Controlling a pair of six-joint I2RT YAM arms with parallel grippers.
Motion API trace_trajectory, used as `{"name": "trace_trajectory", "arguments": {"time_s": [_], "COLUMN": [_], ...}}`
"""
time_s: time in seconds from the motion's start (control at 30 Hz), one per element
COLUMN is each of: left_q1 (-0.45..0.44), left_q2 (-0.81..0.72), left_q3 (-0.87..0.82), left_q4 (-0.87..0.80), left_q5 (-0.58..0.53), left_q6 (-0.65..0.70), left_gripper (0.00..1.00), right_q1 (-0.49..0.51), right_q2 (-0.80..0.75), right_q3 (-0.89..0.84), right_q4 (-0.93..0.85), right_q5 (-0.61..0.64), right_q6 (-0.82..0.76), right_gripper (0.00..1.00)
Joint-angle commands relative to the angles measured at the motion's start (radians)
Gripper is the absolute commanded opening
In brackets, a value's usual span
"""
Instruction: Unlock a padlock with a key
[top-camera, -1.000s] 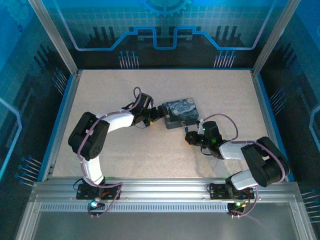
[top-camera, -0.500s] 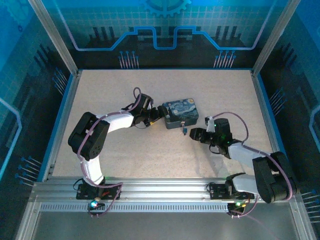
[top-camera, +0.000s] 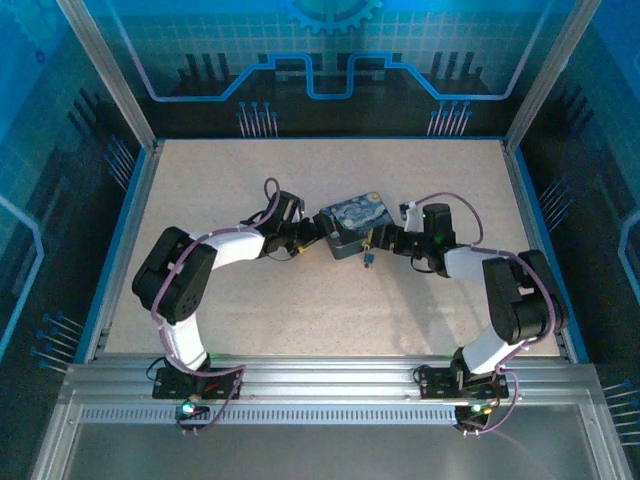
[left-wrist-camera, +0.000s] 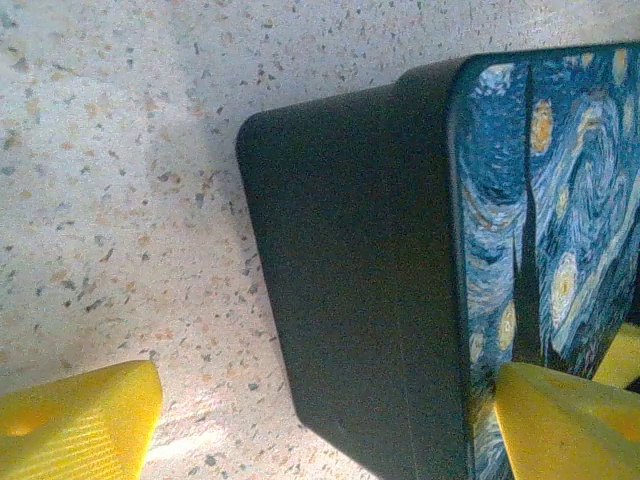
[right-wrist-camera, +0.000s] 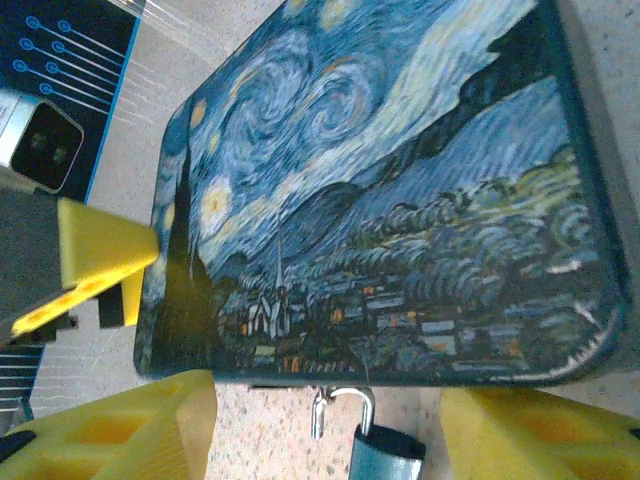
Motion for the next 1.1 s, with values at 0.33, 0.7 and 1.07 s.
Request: {"name": "trace_trajectory", "arguments": {"time_s": [0.33, 0.7, 1.07], "left_q1": [-0.002, -0.002, -0.002], "left_q2": [-0.036, -0.041, -0.04], "left_q3": [-0.049, -0.055, -0.054], "left_q4": [-0.067, -0.058, -0.059], "left_q5": [-0.016, -0.016, -0.016], "left_q6": [-0.001, -0.01, -0.012], "left_gripper": [0.87, 0.87, 0.87], "right_q1": [-0.046, -0.06, -0.037], "right_q2": [-0.028, 0.116, 0.183], "right_q3": [-0.059, -0.016, 0.033], "right_q4": [0.078, 0.091, 0.106], "right_q5": [-0.145, -0.292, -0.302], "right_q6": [-0.134, -0.144, -0.135], "right_gripper": [0.7, 0.63, 0.62]}}
